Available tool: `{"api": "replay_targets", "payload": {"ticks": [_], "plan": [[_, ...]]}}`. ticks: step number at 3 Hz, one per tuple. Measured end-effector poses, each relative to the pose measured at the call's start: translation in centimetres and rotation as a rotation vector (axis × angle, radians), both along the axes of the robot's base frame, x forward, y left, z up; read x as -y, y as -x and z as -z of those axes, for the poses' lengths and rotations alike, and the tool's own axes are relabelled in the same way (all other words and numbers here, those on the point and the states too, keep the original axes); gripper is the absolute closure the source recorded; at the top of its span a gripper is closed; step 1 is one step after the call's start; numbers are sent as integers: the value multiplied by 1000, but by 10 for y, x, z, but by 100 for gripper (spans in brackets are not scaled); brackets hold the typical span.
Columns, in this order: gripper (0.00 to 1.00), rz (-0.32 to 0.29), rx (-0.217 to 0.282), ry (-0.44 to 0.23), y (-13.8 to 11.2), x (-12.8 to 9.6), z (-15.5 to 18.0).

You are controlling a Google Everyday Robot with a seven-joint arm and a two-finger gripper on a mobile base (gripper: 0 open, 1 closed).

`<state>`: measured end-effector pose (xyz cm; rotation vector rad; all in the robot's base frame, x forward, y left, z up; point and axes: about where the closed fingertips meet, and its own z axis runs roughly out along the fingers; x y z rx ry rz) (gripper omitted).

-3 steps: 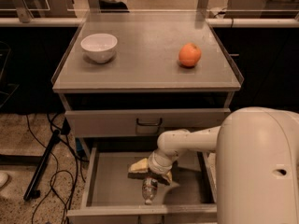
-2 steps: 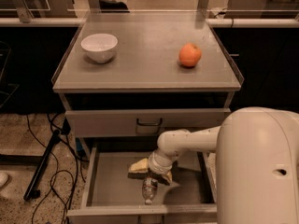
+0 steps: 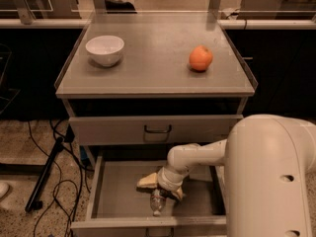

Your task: Pick water bottle from middle drawer and place on counter

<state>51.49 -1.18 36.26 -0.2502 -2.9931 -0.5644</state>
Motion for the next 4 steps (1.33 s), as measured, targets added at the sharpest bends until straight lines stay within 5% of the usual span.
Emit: {"api": "replay_targets", "payload": {"ticks": [1, 4], "plan": [[0, 2, -1, 0, 0, 0, 1], [65, 1, -1, 0, 0, 0, 1]]}}
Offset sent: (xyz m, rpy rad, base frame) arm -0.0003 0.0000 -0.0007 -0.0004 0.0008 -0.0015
